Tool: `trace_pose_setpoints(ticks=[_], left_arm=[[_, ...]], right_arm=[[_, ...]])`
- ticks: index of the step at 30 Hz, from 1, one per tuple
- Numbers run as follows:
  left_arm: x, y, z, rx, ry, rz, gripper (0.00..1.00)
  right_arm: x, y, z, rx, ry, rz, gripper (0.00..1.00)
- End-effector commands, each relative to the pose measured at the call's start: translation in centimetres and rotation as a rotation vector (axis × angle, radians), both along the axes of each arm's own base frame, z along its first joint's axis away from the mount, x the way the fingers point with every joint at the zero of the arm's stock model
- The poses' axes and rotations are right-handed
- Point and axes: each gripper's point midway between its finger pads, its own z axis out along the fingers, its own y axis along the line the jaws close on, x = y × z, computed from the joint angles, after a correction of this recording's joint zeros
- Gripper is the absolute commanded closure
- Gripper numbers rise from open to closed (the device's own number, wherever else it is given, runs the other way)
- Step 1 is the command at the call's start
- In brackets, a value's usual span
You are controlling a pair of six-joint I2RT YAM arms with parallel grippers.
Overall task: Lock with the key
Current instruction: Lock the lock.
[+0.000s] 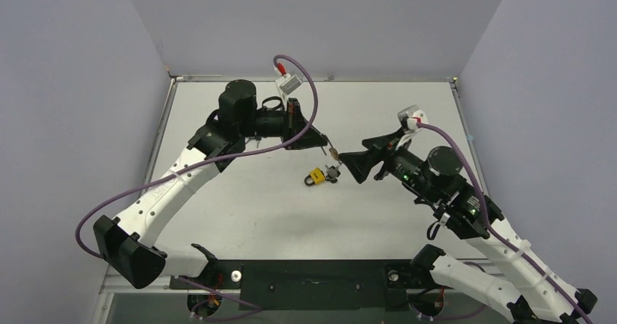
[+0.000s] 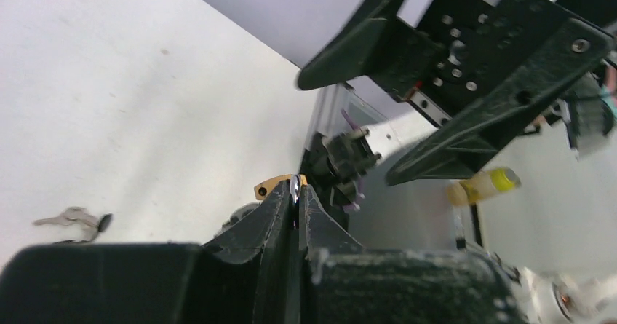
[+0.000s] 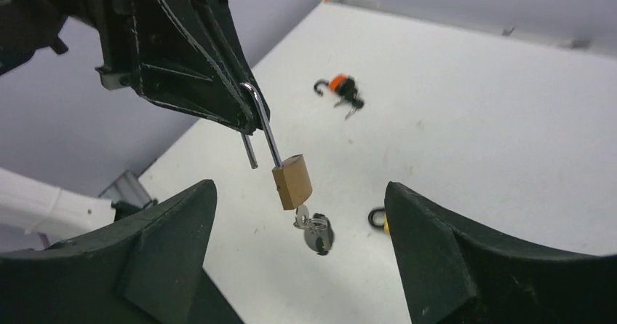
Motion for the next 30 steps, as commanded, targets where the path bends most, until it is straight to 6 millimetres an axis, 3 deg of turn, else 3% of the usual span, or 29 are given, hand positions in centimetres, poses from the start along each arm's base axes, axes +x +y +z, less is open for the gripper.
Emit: trace_pose_setpoints(ticks=[1,4,8,13,18,25,30], left_arm=[[1.3,1.8,7.2,-0.068,-0.113,0.245,1.00],[1.6,2.6,10.2,-0.106,-0.140,0.333,1.00],[0.5,3.5,14.1,-0.171,-0.184,0.368,1.00],[-1.1,4.1,17.7,-0.230,-0.231,0.382,1.00],[-2.6,4.5,19.1,-0.263,-0.246,0.372,1.00],[-4.1,4.7,20.4,-0.288,-0.265,0.338,1.00],[-5.0,4.8,21.1,-0.301,-0.276,0.312,1.00]], right_arm=[[1.4,-1.8,7.3,0.162,-0.292,-0.118,0.19],[0.6,-0.9,9.3,0.209,-0.409,-0.051,0.17],[-0.1,0.9,12.4,0.229,-0.508,0.055,0.20],[-0.1,3.0,14.1,0.192,-0.572,0.152,0.26],[-1.7,3.8,15.5,0.209,-0.624,0.251,0.28],[-3.9,4.6,16.9,0.289,-0.643,0.372,0.42],[-4.7,4.9,17.7,0.309,-0.664,0.414,0.44]])
